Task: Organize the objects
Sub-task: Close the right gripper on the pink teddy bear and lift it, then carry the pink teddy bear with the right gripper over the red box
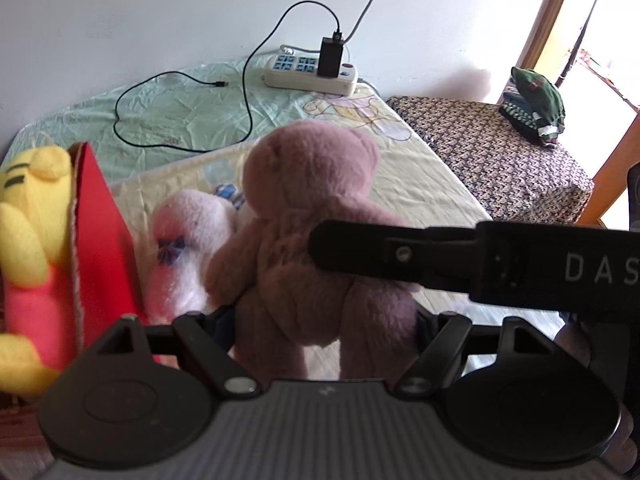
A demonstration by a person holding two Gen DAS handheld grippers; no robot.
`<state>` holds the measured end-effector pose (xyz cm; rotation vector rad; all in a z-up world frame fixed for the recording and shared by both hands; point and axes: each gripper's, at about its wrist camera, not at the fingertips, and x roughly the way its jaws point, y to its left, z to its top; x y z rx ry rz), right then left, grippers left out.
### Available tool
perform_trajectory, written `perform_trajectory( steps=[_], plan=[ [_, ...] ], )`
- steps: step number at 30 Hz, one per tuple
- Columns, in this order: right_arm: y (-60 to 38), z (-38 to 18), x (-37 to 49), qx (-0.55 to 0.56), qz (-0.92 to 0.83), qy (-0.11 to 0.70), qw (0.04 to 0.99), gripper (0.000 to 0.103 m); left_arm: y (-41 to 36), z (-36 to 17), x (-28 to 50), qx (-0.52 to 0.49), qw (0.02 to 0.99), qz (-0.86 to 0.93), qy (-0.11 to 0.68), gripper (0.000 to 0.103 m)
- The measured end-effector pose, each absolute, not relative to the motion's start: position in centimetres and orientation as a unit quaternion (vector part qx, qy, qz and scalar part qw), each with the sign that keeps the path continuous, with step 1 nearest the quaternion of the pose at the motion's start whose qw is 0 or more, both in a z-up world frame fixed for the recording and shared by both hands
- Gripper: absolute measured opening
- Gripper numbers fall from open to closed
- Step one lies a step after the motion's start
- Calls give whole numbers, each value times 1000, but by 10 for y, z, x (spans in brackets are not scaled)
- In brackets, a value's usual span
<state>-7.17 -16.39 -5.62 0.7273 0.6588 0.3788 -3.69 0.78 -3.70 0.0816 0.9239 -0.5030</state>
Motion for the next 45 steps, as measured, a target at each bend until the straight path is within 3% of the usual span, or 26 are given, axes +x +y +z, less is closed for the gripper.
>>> perform_trajectory(
  steps=[27, 45],
  plan=[
    [-31, 4, -80, 325, 224, 237, 888, 31, 166, 35, -85, 1, 903, -253, 347, 77],
    [60, -3, -15, 264, 210, 275, 901, 31, 251, 13, -30, -5, 905, -218, 366, 77]
  ],
)
